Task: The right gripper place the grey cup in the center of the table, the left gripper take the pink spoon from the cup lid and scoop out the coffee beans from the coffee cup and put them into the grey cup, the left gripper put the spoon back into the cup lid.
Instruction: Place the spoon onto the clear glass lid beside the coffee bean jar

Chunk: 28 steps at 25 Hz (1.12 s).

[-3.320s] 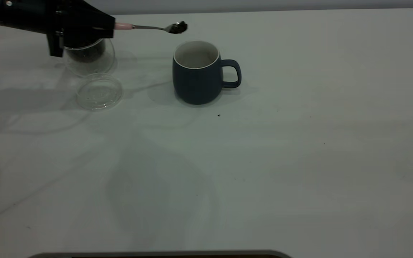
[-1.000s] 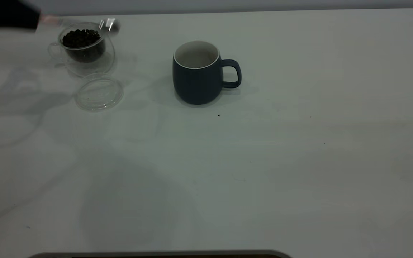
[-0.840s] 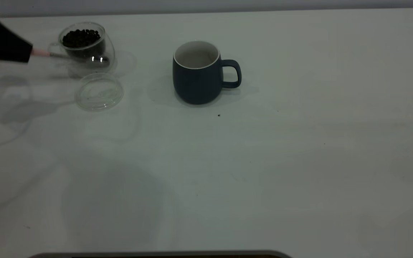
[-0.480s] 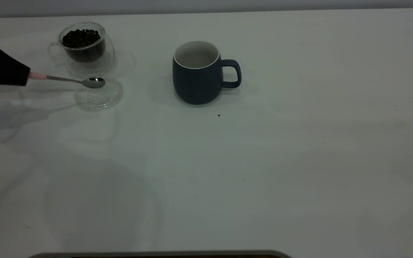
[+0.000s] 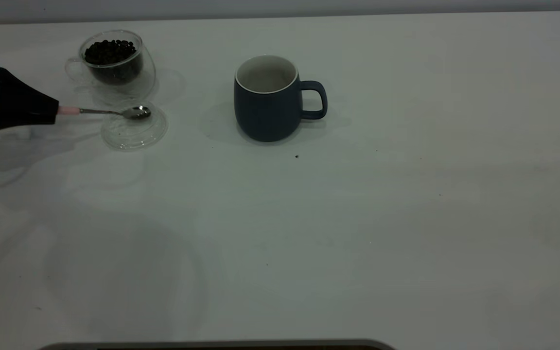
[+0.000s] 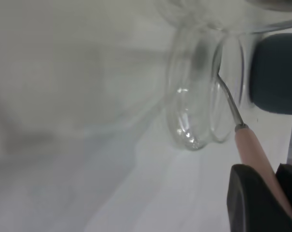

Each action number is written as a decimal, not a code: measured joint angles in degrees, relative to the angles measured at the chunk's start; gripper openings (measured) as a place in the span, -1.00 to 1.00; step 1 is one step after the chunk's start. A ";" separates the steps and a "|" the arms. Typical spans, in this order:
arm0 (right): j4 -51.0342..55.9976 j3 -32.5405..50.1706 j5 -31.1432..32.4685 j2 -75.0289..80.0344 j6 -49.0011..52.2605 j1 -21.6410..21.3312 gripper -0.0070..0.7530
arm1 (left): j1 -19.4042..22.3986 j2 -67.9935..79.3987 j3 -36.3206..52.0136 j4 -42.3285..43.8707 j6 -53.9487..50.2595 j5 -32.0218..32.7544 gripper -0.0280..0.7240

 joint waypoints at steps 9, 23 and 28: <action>0.00 0.00 0.00 0.00 0.00 0.00 0.22 | -0.90 2.69 -0.13 -1.74 0.00 0.58 -0.57; 0.00 0.00 0.00 0.00 0.00 0.00 0.22 | -0.90 2.95 -0.13 0.25 -3.86 1.22 -0.16; 0.00 0.00 0.00 0.00 0.00 0.00 0.22 | 0.26 2.95 -0.13 1.30 -4.87 1.22 0.46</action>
